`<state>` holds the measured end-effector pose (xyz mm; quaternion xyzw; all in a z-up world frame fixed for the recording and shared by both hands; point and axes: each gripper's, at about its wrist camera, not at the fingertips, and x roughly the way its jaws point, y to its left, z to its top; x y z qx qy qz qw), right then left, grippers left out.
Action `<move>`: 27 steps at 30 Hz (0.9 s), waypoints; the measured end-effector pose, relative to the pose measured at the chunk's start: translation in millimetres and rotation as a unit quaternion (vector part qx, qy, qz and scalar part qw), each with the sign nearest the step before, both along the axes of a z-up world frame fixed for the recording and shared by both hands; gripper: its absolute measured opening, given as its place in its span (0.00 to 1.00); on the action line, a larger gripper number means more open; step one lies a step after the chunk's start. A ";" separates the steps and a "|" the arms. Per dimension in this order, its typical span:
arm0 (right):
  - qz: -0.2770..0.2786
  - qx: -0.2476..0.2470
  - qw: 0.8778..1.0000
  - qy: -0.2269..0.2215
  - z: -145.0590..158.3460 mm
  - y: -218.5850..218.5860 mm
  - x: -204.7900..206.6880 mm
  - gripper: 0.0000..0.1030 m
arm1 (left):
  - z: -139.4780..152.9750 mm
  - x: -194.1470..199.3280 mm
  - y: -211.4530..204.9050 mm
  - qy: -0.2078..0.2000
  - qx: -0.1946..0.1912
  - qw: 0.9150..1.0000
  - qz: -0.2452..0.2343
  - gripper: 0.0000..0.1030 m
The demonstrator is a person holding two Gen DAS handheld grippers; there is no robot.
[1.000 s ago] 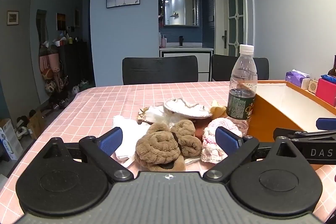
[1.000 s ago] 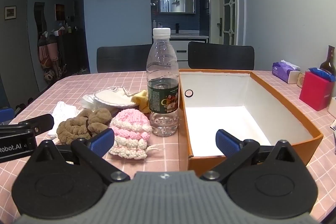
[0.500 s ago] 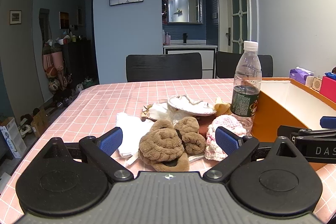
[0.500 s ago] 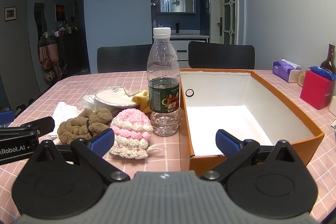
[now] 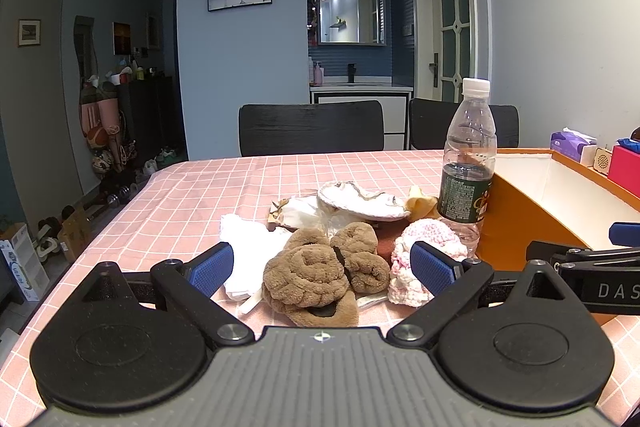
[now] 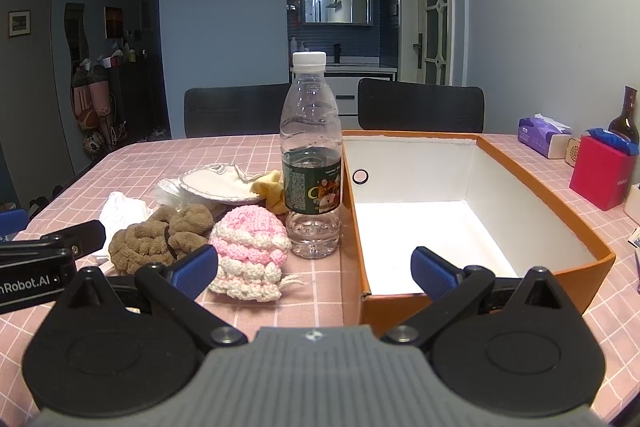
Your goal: Organize soft objects
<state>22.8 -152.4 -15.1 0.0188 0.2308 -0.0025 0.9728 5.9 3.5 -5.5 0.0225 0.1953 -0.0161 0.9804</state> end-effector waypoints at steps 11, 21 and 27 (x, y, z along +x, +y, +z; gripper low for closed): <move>0.001 -0.002 1.000 0.001 -0.4 1.5 -0.7 0.97 | -0.8 0.0 -1.7 0.001 0.001 1.000 -0.004 1.00; -0.002 -0.002 1.000 0.003 -1.2 1.7 -0.1 0.97 | -2.6 0.9 -1.6 0.003 0.002 1.000 -0.009 1.00; -0.002 -0.002 1.000 0.005 -1.2 1.3 0.8 0.97 | -2.7 1.1 -2.0 0.003 0.001 1.000 -0.008 1.00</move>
